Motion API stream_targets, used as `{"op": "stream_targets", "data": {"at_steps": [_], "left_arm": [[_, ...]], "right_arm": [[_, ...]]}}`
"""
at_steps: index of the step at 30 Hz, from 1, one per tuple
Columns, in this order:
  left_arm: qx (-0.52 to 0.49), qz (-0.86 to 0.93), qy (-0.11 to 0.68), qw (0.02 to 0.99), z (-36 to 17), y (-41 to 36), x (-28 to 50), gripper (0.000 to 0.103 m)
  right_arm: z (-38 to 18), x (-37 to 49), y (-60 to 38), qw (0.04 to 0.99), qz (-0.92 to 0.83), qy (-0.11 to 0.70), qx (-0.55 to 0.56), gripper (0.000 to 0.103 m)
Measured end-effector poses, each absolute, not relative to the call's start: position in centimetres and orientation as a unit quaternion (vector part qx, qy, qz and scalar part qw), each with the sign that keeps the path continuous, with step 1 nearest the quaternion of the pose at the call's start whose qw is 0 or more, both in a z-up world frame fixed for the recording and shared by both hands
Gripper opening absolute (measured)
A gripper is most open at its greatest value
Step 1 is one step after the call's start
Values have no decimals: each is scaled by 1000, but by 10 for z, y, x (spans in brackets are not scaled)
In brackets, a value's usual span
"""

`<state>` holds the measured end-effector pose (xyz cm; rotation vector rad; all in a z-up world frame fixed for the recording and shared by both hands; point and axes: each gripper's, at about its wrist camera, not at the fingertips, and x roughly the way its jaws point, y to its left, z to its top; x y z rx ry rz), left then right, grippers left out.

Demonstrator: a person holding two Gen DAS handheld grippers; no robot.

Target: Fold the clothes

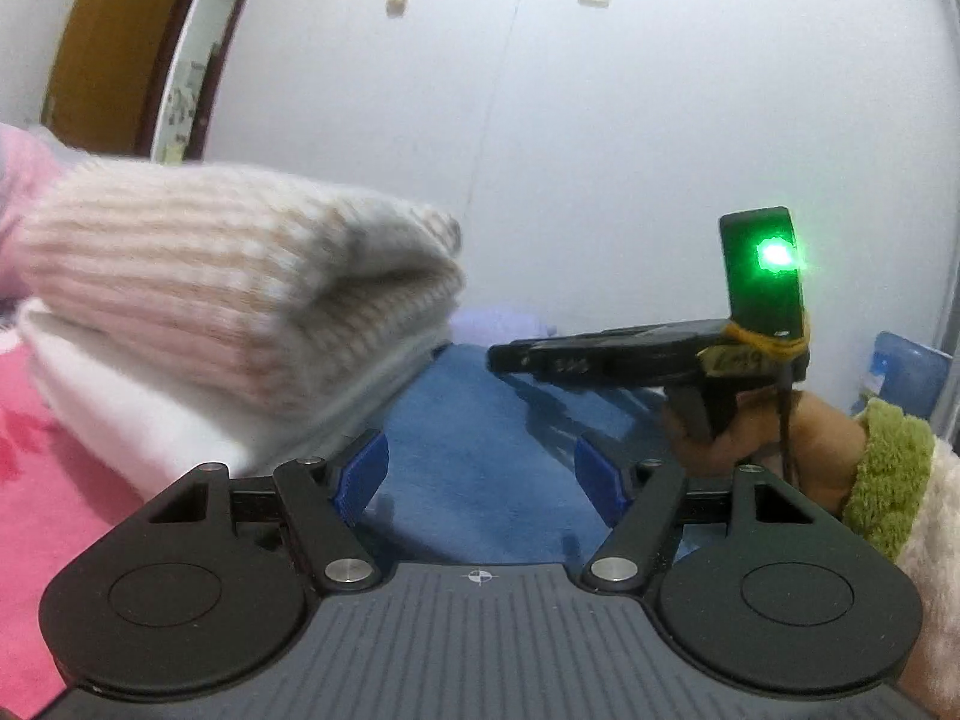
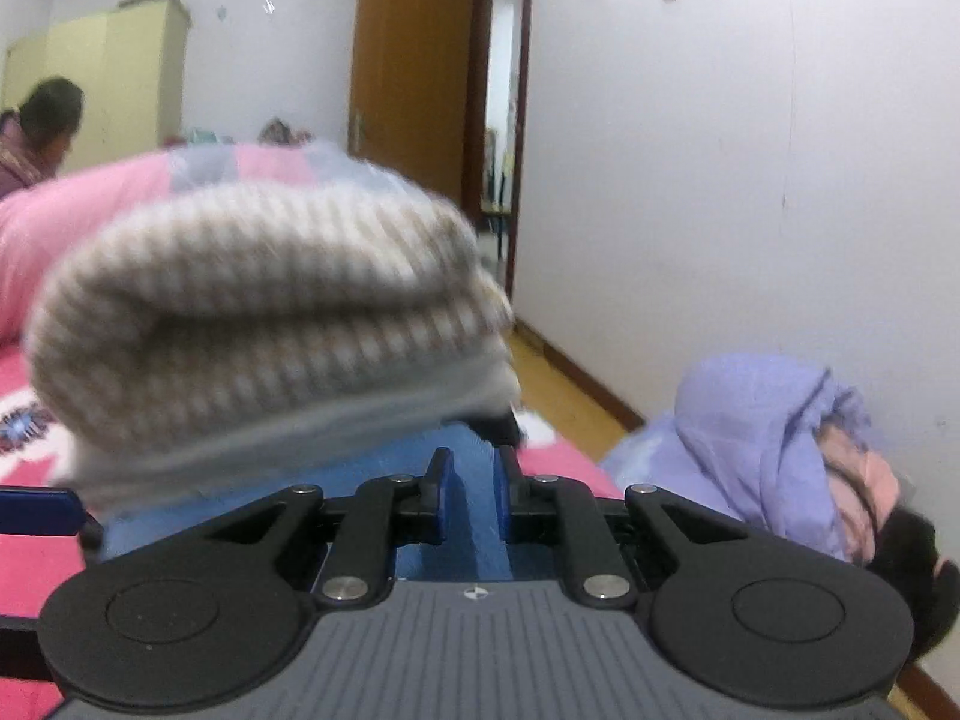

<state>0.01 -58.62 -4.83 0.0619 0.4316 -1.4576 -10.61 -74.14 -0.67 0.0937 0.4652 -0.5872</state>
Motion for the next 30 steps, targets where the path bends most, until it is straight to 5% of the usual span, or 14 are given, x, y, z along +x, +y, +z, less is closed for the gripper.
{"op": "stream_targets", "data": {"at_steps": [15, 21, 27, 30], "left_arm": [[75, -634, 246, 730, -62, -615, 1, 64], [114, -631, 258, 722, -53, -624, 0, 67], [100, -615, 251, 740, -47, -616, -8, 66], [102, -617, 223, 747, -35, -605, -19, 67]], "right_arm": [[-24, -97, -755, 910, -317, 259, 59, 17], [28, -186, -726, 920, -340, 164, 107, 17], [11, -238, -726, 881, -412, 211, 95, 17], [10, -274, -717, 886, -397, 170, 167, 17]]}}
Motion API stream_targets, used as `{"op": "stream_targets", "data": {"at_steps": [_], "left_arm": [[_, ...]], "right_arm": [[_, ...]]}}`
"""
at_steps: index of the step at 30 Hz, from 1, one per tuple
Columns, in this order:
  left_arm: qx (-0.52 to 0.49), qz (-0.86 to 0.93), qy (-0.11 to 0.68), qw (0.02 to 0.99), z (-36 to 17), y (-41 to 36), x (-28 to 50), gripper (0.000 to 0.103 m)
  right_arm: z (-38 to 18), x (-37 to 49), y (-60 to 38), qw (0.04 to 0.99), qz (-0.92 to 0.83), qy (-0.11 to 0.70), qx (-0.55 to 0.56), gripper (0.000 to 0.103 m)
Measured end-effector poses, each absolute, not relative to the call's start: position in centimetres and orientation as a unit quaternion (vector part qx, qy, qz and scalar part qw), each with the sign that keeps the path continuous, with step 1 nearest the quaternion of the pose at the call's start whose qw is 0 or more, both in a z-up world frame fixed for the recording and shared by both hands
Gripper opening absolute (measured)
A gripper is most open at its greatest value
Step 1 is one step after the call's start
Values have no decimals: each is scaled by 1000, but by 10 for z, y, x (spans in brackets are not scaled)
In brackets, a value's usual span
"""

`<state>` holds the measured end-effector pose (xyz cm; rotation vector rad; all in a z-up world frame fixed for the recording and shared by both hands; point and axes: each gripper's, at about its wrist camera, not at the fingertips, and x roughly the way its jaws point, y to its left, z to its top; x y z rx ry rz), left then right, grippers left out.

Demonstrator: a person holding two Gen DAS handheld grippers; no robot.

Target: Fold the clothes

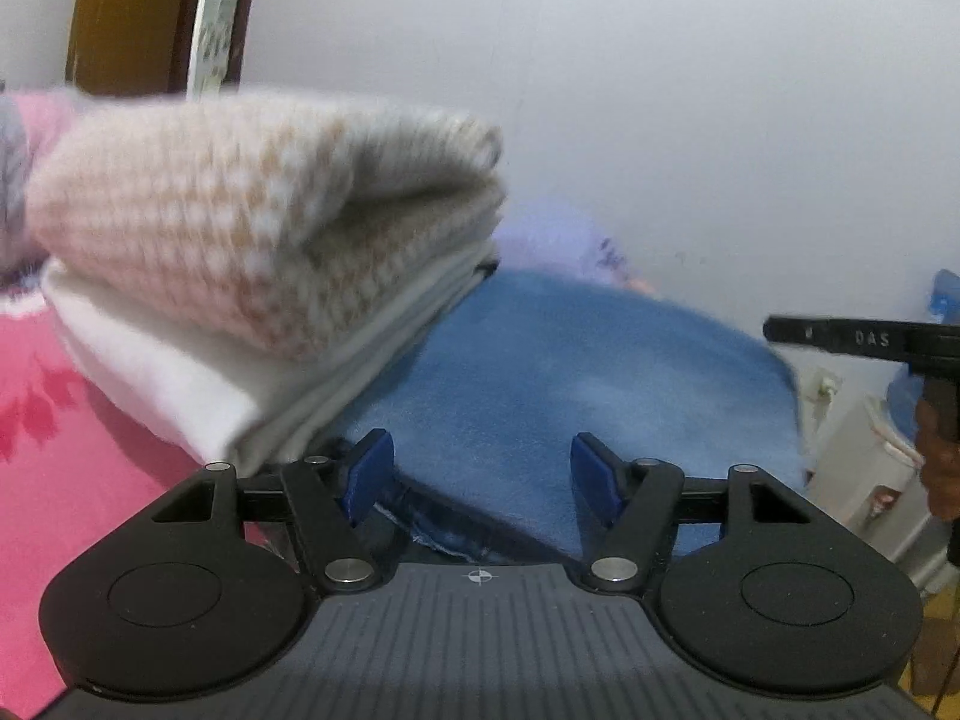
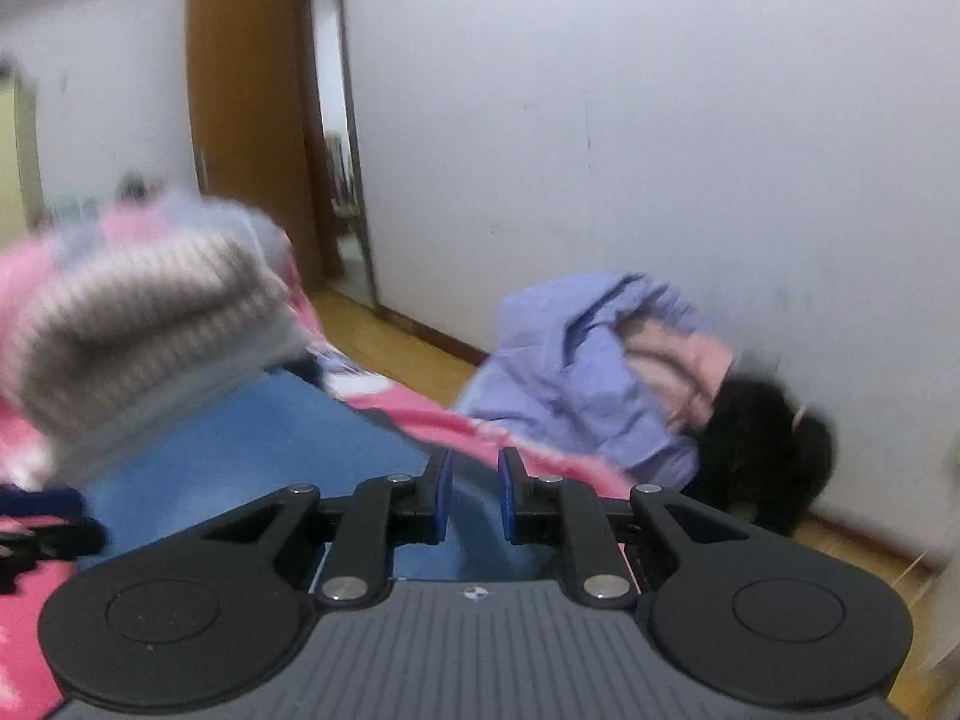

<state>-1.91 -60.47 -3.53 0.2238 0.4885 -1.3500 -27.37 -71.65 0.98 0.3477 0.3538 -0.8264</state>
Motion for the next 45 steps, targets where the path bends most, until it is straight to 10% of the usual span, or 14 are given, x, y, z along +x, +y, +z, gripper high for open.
{"op": "stream_targets", "data": {"at_steps": [26, 45], "left_arm": [[198, -594, 249, 739, -38, -600, -87, 73], [206, -556, 220, 774, 3, -485, -122, 82]], "right_arm": [[-11, -272, -683, 881, -390, 160, 216, 17], [14, -342, -500, 884, -388, 133, 225, 39]]}}
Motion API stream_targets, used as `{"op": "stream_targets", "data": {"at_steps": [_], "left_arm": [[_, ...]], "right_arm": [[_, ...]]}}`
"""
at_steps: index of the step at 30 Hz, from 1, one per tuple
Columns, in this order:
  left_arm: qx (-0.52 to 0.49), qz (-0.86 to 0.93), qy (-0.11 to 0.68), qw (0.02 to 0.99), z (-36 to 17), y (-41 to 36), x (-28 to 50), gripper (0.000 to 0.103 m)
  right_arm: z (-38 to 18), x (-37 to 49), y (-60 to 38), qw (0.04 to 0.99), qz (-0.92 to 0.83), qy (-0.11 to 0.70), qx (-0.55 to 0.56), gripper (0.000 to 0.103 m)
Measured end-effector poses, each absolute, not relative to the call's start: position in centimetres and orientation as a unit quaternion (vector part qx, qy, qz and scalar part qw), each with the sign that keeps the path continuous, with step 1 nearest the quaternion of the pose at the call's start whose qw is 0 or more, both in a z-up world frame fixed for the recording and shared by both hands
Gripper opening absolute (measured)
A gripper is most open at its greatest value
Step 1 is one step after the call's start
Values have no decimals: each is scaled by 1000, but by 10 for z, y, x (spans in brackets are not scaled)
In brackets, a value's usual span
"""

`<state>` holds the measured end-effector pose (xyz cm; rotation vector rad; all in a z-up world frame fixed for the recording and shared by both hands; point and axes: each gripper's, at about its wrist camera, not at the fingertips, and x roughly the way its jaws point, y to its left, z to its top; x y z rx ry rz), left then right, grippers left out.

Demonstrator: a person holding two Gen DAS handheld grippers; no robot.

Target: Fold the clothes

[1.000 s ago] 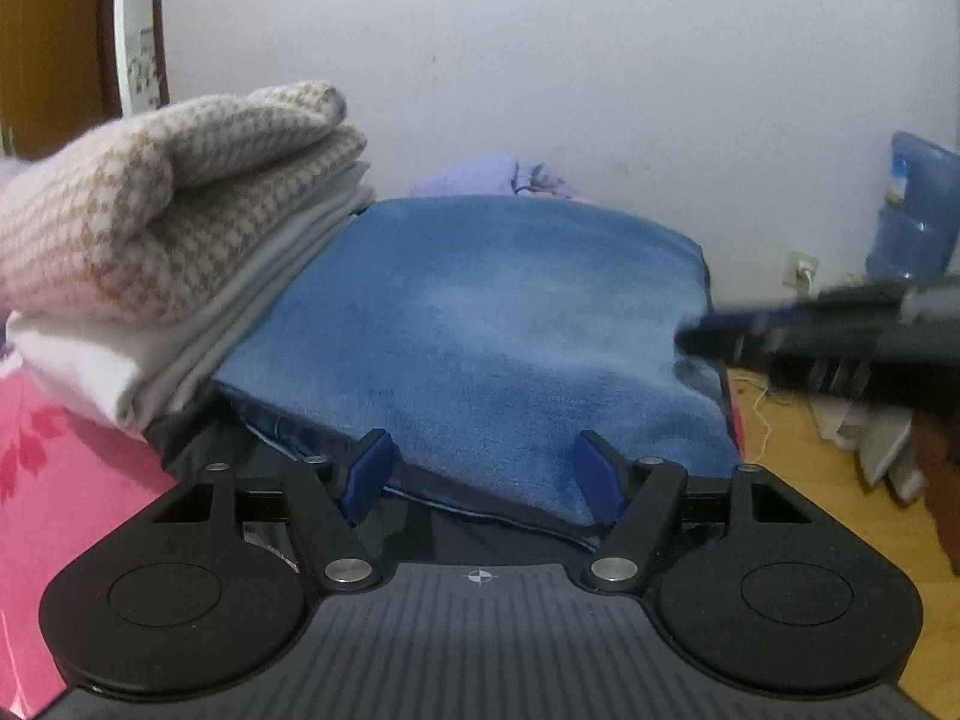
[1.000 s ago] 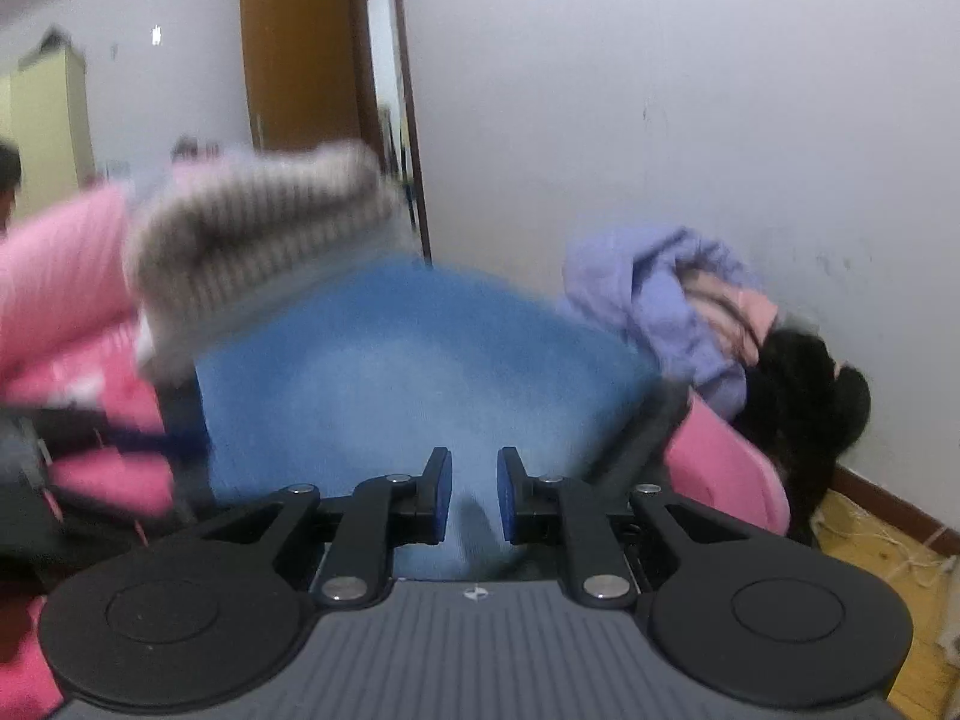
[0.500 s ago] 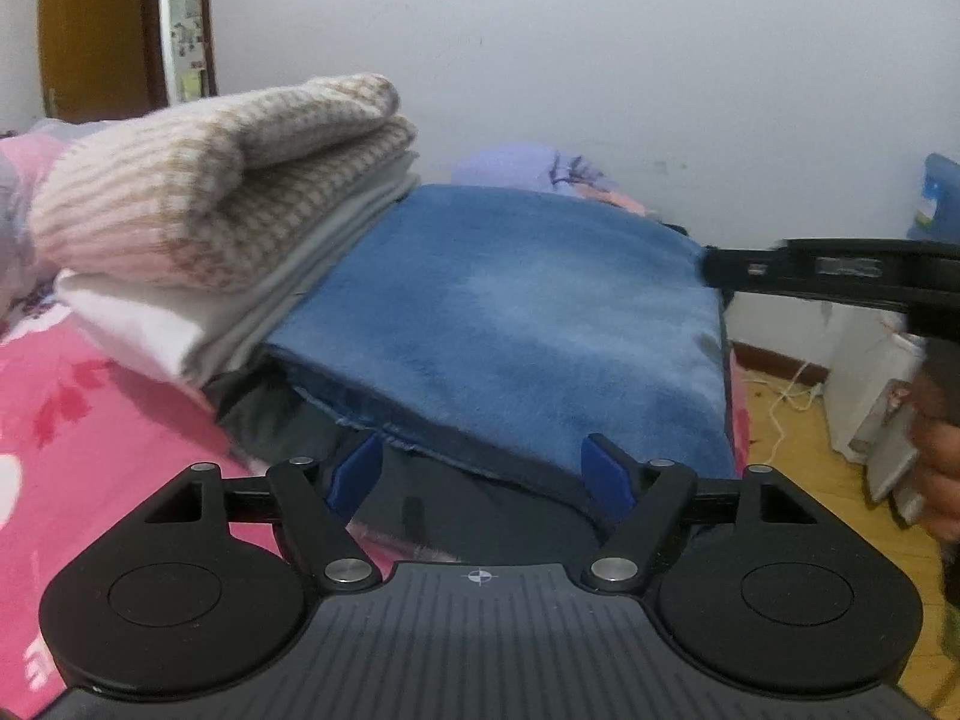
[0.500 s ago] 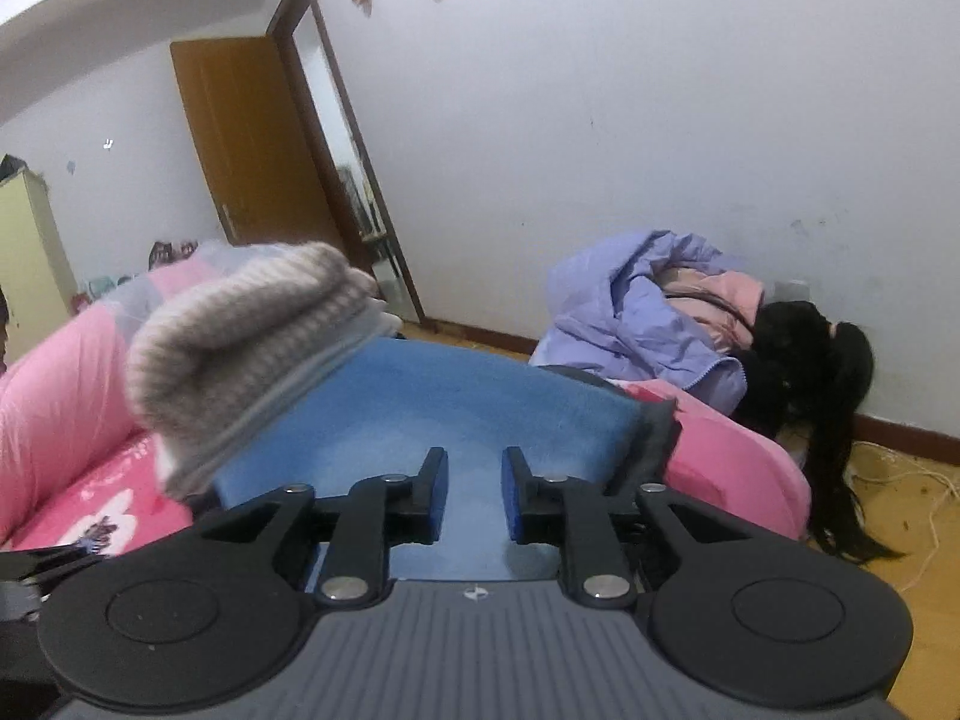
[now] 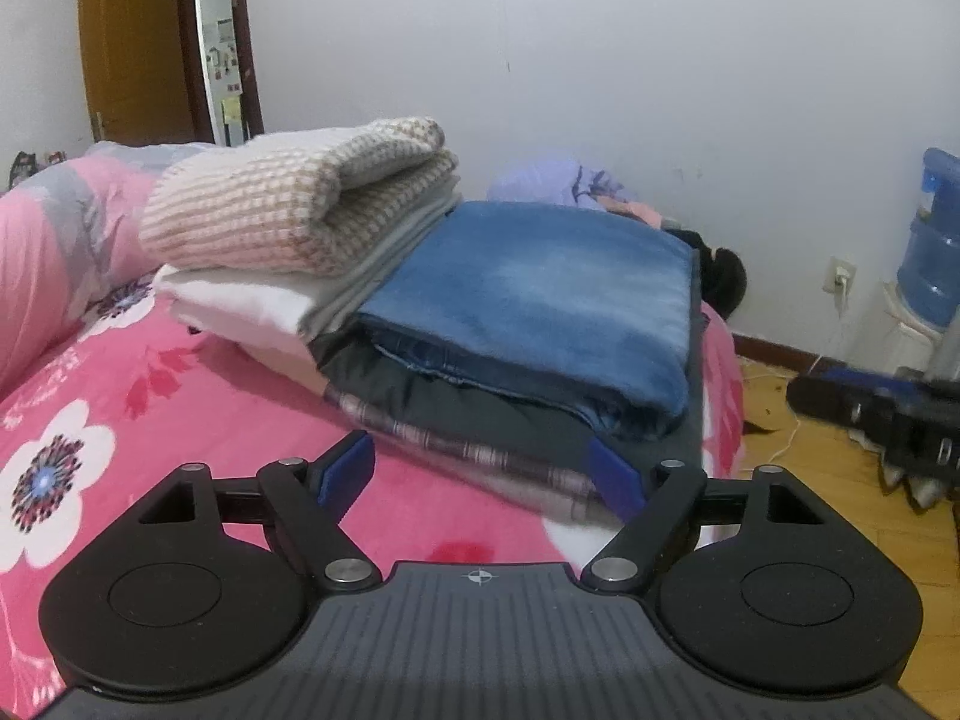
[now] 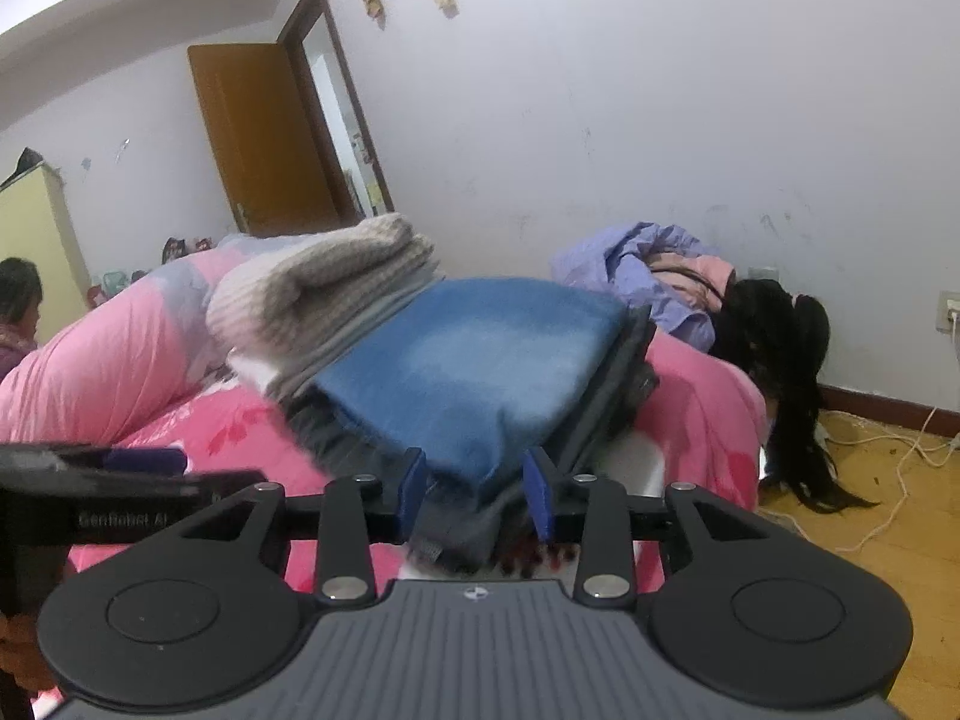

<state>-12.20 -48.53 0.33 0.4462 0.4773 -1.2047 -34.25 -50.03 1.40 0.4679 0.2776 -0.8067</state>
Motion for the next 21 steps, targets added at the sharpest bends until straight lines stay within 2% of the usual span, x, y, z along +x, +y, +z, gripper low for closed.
{"op": "stream_targets", "data": {"at_steps": [5, 7, 9, 10, 12, 16, 21], "left_arm": [[193, -550, 226, 780, 8, -453, -132, 88], [186, -554, 232, 778, 8, -438, -135, 97], [179, -557, 234, 776, 8, -423, -139, 98], [175, -558, 235, 776, 9, -415, -141, 101], [165, -561, 238, 776, 9, -399, -144, 103], [129, -556, 253, 781, 8, -367, -147, 103], [109, -534, 267, 794, -1, -343, -151, 103]], "right_arm": [[19, -351, -453, 882, -401, 135, 206, 43], [20, -355, -436, 880, -408, 133, 205, 44], [21, -358, -419, 879, -409, 132, 206, 44], [21, -359, -412, 879, -410, 133, 205, 47], [22, -359, -398, 879, -412, 137, 200, 60], [21, -356, -369, 878, -417, 155, 178, 68], [18, -359, -352, 867, -437, 169, 168, 82]]}}
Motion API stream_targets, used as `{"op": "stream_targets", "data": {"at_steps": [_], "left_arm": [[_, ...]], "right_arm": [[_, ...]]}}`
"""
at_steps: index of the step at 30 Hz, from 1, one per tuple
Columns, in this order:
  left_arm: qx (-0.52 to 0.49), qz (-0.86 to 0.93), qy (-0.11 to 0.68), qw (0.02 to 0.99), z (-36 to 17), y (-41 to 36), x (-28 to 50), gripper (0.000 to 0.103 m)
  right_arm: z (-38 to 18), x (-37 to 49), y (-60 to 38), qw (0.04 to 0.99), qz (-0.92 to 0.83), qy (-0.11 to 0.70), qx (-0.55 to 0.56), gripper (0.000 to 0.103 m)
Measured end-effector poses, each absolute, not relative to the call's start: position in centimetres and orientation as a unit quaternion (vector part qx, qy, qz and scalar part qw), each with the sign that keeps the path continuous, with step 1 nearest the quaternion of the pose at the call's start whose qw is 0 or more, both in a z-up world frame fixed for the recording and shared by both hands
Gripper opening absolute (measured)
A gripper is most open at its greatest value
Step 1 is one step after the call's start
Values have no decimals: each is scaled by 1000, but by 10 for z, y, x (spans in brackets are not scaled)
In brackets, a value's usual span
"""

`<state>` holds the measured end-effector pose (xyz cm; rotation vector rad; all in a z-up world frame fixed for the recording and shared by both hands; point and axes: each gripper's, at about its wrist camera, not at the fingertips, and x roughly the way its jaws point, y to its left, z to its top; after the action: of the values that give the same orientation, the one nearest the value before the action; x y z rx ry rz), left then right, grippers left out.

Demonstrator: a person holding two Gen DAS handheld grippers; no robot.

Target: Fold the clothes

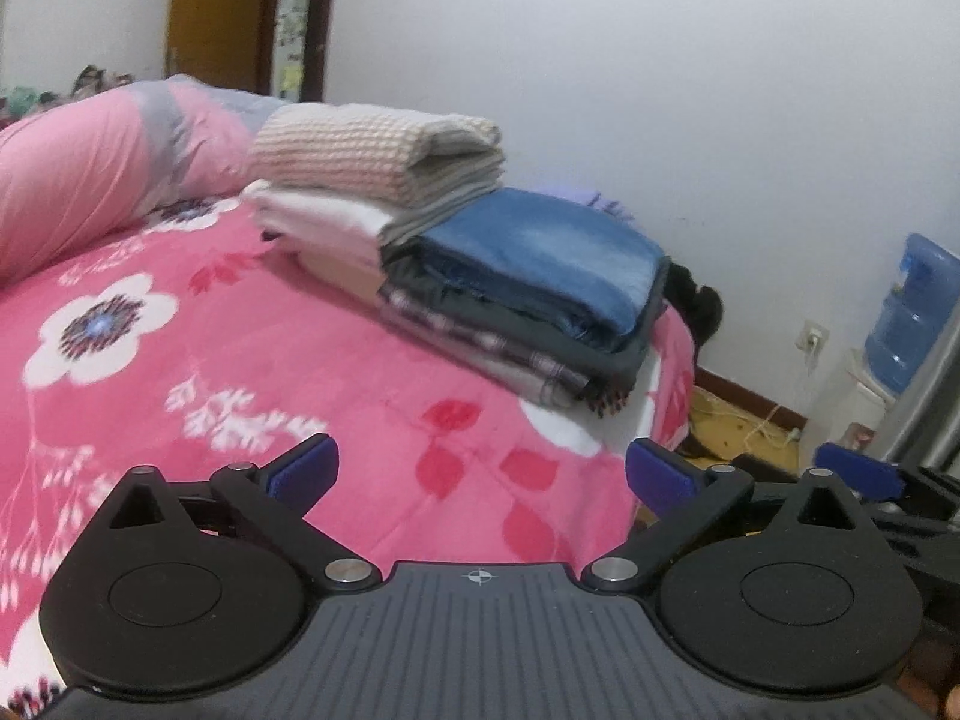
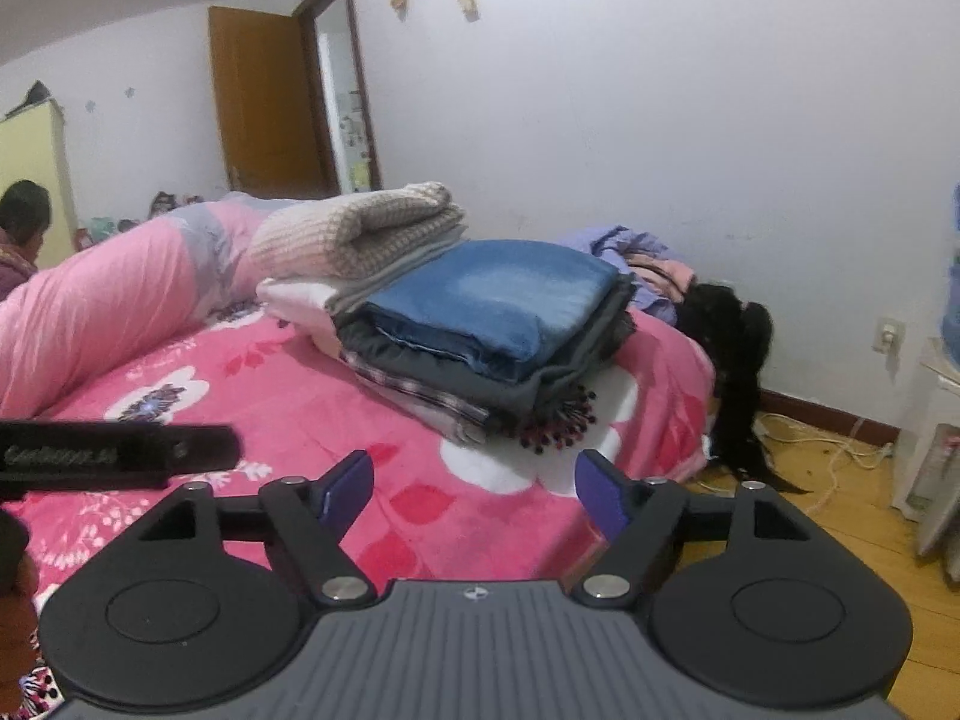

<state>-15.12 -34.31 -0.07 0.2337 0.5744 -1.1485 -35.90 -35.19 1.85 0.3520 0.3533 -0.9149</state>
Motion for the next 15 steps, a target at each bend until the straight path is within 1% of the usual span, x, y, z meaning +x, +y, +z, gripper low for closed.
{"op": "stream_targets", "data": {"at_steps": [1, 3, 5, 9, 15], "left_arm": [[108, -532, 269, 796, -3, -340, -153, 103], [110, -530, 273, 796, -8, -335, -156, 103], [115, -525, 276, 797, -12, -331, -160, 103], [119, -516, 269, 805, -18, -324, -166, 103], [125, -510, 253, 812, -22, -318, -178, 103]], "right_arm": [[18, -360, -350, 864, -443, 171, 168, 85], [16, -361, -347, 857, -454, 176, 167, 96], [14, -361, -343, 853, -461, 182, 163, 99], [12, -362, -334, 844, -480, 190, 149, 102], [13, -373, -318, 828, -509, 196, 130, 103]]}}
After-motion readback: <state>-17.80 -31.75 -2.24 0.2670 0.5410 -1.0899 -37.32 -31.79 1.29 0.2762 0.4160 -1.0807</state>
